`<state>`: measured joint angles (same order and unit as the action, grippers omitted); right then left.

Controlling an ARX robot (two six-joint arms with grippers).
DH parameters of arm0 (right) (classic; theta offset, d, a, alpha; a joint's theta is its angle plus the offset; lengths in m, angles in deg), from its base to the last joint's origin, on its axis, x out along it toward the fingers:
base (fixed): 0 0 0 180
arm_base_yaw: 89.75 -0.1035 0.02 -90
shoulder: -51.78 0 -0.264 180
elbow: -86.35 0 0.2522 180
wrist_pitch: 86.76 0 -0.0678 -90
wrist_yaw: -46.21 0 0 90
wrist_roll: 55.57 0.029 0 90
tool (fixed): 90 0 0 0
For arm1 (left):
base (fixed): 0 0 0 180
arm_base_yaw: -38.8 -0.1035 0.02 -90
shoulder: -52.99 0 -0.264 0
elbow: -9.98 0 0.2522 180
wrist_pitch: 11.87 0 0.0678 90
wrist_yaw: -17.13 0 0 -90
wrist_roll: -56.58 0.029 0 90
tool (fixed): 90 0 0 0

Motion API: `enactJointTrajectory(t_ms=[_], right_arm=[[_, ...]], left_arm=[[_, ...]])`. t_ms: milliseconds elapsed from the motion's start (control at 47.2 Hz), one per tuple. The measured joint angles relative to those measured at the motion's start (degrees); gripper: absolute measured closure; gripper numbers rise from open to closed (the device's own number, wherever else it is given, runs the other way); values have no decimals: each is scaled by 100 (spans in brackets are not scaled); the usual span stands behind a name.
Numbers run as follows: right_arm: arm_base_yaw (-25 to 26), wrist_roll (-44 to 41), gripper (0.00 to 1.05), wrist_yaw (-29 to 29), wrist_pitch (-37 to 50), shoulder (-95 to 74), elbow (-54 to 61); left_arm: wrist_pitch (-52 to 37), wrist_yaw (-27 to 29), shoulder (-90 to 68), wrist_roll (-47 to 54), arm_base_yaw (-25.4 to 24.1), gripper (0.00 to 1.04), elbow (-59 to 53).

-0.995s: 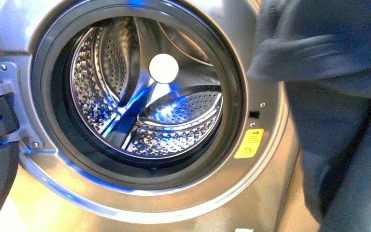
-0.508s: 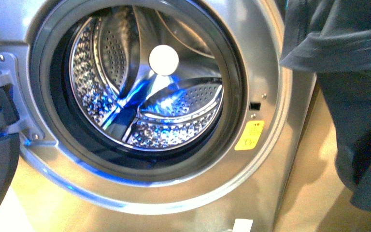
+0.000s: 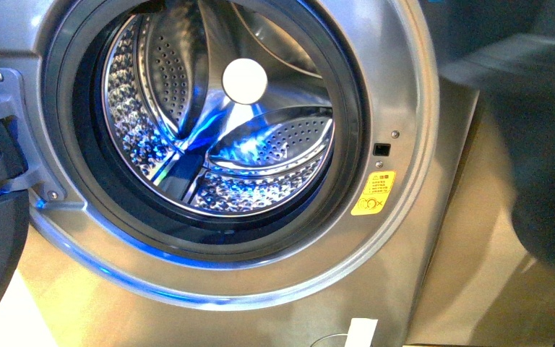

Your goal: Put clothes into washing machine

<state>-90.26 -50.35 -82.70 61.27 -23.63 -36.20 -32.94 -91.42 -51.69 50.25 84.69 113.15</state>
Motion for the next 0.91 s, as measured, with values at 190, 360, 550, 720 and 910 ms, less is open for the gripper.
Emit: enactJointTrajectory(t_ms=[190, 360, 550, 720, 910], right_arm=[[0, 2, 101, 2, 0, 0, 0], [0, 2, 101, 2, 0, 0, 0], [0, 2, 101, 0, 0, -2, 0], [0, 0, 73, -17, 9, 4, 0], [0, 0, 38, -15, 11, 11, 0]], left_arm=[[105, 525, 0, 302, 122, 10, 15], [509, 1244, 2, 568, 188, 39, 92], [726, 1934, 162, 826, 138, 69, 15], [745, 2155, 815, 863, -50, 100, -627], [612, 2015, 1685, 811, -354, 100, -1471]])
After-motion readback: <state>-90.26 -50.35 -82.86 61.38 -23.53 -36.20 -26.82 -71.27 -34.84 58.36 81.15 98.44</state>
